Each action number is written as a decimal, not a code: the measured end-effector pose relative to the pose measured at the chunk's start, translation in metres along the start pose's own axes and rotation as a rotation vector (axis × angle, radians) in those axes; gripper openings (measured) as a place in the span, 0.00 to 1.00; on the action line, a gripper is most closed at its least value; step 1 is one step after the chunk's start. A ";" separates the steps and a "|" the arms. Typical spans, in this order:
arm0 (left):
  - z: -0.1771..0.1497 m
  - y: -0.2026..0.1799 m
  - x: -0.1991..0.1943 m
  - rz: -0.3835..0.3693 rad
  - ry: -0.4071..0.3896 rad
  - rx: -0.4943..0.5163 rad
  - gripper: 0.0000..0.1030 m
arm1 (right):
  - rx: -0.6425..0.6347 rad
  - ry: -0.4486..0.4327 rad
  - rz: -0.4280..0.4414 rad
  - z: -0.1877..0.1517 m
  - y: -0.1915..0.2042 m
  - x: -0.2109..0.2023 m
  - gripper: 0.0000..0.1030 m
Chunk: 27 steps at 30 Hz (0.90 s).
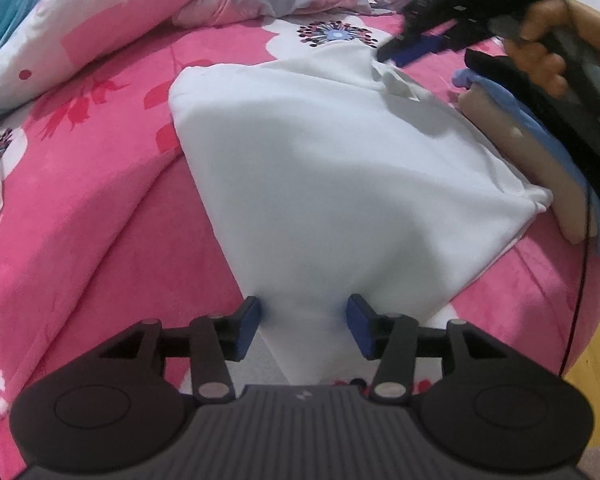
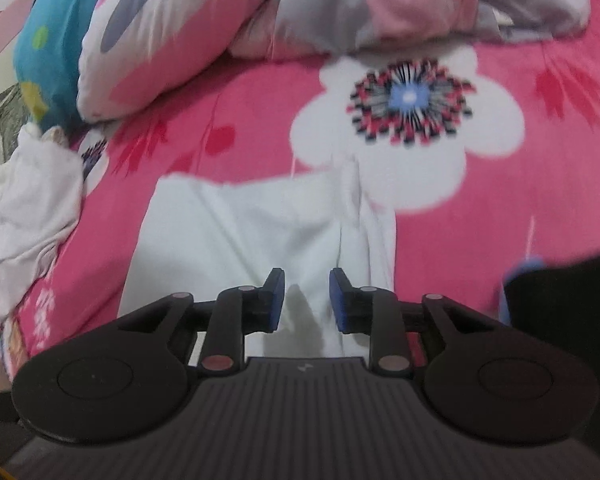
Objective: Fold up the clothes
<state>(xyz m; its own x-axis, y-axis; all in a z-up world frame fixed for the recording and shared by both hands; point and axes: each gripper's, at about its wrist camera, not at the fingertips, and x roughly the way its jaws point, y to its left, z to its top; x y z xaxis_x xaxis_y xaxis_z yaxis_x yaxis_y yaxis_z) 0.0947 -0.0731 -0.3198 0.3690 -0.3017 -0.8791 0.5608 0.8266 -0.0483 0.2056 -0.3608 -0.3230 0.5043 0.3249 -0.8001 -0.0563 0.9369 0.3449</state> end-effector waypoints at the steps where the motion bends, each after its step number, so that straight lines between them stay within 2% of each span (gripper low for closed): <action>1: 0.000 0.000 0.000 -0.003 0.000 0.004 0.49 | -0.005 -0.006 -0.003 0.004 -0.001 0.005 0.25; 6: 0.000 0.004 0.001 -0.027 0.005 0.004 0.49 | 0.002 0.025 -0.011 0.013 -0.008 0.028 0.25; 12: 0.001 0.007 0.005 -0.041 0.009 0.012 0.50 | -0.008 0.026 0.052 0.009 -0.008 0.031 0.23; 18: 0.001 0.007 0.006 -0.048 0.010 0.020 0.51 | -0.026 0.063 0.049 0.011 -0.009 0.041 0.26; 20: 0.001 0.006 0.006 -0.046 0.009 0.023 0.51 | -0.031 0.036 0.065 0.012 -0.008 0.037 0.10; 21: 0.001 0.006 0.006 -0.046 0.008 0.024 0.52 | -0.039 0.006 0.066 0.012 -0.007 0.032 0.07; 24: 0.001 0.005 0.007 -0.045 0.006 0.026 0.52 | -0.054 -0.100 0.043 0.017 -0.003 0.010 0.06; 27: 0.001 0.005 0.008 -0.046 0.006 0.031 0.53 | -0.102 -0.155 0.009 0.020 0.003 0.000 0.06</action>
<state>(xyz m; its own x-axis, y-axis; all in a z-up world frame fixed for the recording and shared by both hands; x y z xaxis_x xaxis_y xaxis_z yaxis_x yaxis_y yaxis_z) 0.1015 -0.0718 -0.3270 0.3376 -0.3361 -0.8792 0.5999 0.7966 -0.0741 0.2226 -0.3601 -0.3122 0.6295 0.3171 -0.7094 -0.1442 0.9448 0.2943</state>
